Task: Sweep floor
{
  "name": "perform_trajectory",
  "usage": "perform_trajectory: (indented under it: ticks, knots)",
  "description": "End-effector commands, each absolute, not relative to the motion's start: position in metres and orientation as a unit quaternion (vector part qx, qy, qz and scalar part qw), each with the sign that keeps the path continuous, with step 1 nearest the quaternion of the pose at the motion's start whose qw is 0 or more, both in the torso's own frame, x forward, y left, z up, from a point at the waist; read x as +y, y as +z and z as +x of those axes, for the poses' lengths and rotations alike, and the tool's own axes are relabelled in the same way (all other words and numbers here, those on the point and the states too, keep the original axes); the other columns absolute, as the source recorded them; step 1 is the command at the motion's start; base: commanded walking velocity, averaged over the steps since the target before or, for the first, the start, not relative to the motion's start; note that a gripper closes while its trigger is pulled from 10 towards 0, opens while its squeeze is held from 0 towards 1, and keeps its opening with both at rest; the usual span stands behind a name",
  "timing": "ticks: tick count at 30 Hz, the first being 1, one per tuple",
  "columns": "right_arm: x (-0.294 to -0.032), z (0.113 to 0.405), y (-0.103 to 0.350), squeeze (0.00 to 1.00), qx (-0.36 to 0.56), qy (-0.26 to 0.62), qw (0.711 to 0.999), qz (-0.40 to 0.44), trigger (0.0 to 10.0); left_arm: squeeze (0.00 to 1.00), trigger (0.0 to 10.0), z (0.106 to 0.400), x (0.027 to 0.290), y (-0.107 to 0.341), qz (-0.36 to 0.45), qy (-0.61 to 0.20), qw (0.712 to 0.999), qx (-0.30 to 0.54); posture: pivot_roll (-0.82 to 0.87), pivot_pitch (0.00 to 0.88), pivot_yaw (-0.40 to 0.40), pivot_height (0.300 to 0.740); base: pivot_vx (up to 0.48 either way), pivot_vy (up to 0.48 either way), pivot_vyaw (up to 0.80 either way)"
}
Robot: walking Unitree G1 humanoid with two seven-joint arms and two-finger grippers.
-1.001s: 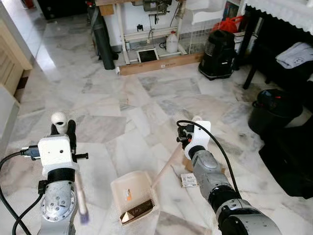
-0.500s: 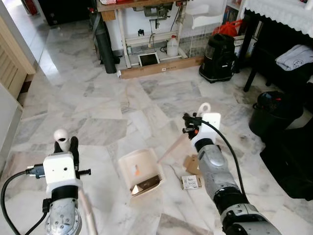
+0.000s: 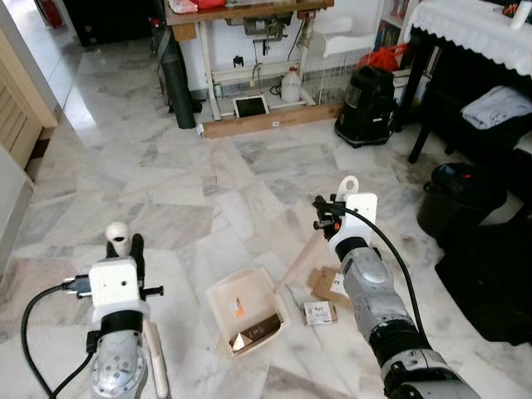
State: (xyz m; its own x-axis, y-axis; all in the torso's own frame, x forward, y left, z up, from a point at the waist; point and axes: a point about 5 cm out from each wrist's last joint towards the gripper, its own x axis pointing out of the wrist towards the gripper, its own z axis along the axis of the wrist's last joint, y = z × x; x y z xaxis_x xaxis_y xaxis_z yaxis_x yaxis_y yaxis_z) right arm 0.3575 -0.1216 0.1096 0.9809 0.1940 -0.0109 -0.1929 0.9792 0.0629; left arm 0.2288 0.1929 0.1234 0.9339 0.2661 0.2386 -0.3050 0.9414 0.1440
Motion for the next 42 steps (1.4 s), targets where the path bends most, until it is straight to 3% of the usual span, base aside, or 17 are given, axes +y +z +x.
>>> perform_trajectory:
  ticks: [1,6,13,22,33,42]
  knots:
    - [-0.117,0.366,0.135,0.0,-0.037,0.108,0.993,0.026,10.0,0.0,10.0,0.231,0.19,0.129,0.098,0.148,0.976,-0.126,-0.22,0.0,-0.016,0.74,0.0,0.0,0.0]
    - [-0.108,0.371,0.14,0.0,-0.032,0.132,0.991,0.021,10.0,0.0,10.0,0.227,0.187,0.128,0.096,0.164,0.973,-0.132,-0.17,0.0,-0.067,0.74,0.0,0.0,0.0]
    - [-0.088,0.372,0.14,0.0,-0.024,0.167,0.985,0.024,10.0,0.0,10.0,0.211,0.205,0.136,0.106,0.211,0.961,-0.143,-0.09,0.0,-0.102,0.74,0.0,0.0,0.0]
    - [-0.069,0.368,0.134,0.0,-0.015,0.187,0.982,0.038,10.0,0.0,10.0,0.192,0.22,0.136,0.113,0.238,0.955,-0.133,-0.03,0.0,-0.09,0.74,0.0,0.0,0.8]
    - [-0.075,0.365,0.128,0.0,-0.014,0.17,0.984,0.042,10.0,0.0,10.0,0.19,0.218,0.132,0.115,0.223,0.961,-0.115,-0.04,0.0,-0.038,0.74,0.0,0.0,0.72]
    - [-0.104,0.351,0.134,0.0,-0.066,0.156,0.985,-0.015,10.0,0.0,10.0,0.199,0.213,0.133,0.121,0.191,0.968,-0.113,-0.1,0.0,0.019,0.74,0.0,0.0,0.15]
